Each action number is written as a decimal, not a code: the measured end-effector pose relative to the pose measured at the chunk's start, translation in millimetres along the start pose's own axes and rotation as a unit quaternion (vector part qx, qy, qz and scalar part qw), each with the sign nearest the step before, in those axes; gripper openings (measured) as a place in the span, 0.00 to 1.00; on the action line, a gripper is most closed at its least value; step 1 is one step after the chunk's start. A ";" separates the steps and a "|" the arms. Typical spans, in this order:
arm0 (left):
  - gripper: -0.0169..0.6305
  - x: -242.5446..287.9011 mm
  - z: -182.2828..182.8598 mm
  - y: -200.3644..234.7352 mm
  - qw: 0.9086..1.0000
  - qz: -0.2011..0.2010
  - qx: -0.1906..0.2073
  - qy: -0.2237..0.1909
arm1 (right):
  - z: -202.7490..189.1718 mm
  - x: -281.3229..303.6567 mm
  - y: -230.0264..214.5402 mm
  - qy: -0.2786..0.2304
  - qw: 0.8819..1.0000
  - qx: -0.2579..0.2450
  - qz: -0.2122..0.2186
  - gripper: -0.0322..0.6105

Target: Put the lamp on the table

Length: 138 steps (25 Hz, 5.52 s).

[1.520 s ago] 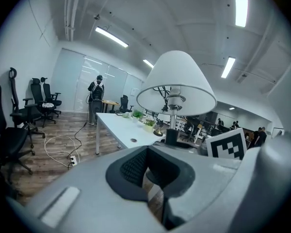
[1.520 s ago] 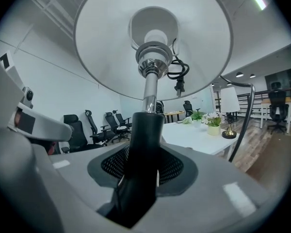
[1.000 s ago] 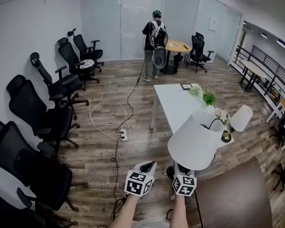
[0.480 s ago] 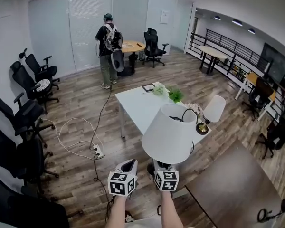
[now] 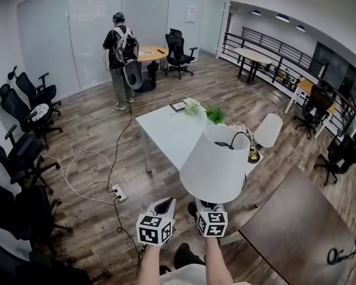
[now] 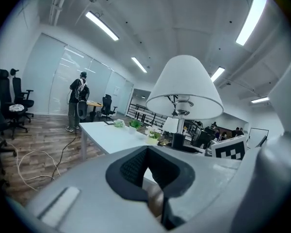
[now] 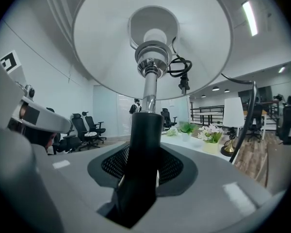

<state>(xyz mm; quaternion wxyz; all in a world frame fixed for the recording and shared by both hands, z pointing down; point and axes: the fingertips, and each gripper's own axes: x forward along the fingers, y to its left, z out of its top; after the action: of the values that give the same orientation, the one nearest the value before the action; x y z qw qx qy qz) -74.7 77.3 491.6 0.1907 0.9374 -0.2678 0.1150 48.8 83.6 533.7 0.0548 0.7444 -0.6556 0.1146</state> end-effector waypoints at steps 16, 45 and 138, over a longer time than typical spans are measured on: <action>0.03 99.6 59.3 70.5 0.999 -0.032 0.023 0.013 | 34.8 118.9 -45.2 -0.026 0.998 0.022 -0.053 0.33; 0.03 225.6 127.5 203.4 0.997 0.024 0.041 0.054 | 69.5 333.8 -81.4 -0.022 0.998 0.046 -0.037 0.32; 0.03 485.7 55.5 152.3 0.839 -0.443 0.213 0.233 | -36.8 357.0 -236.3 -0.011 0.893 0.129 -0.431 0.32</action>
<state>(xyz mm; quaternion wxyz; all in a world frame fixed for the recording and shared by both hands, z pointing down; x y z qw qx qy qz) 251.6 -287.9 640.9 0.0733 0.9190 0.2593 0.2876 319.5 -220.0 672.1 -0.0055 0.9555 -0.2508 0.1552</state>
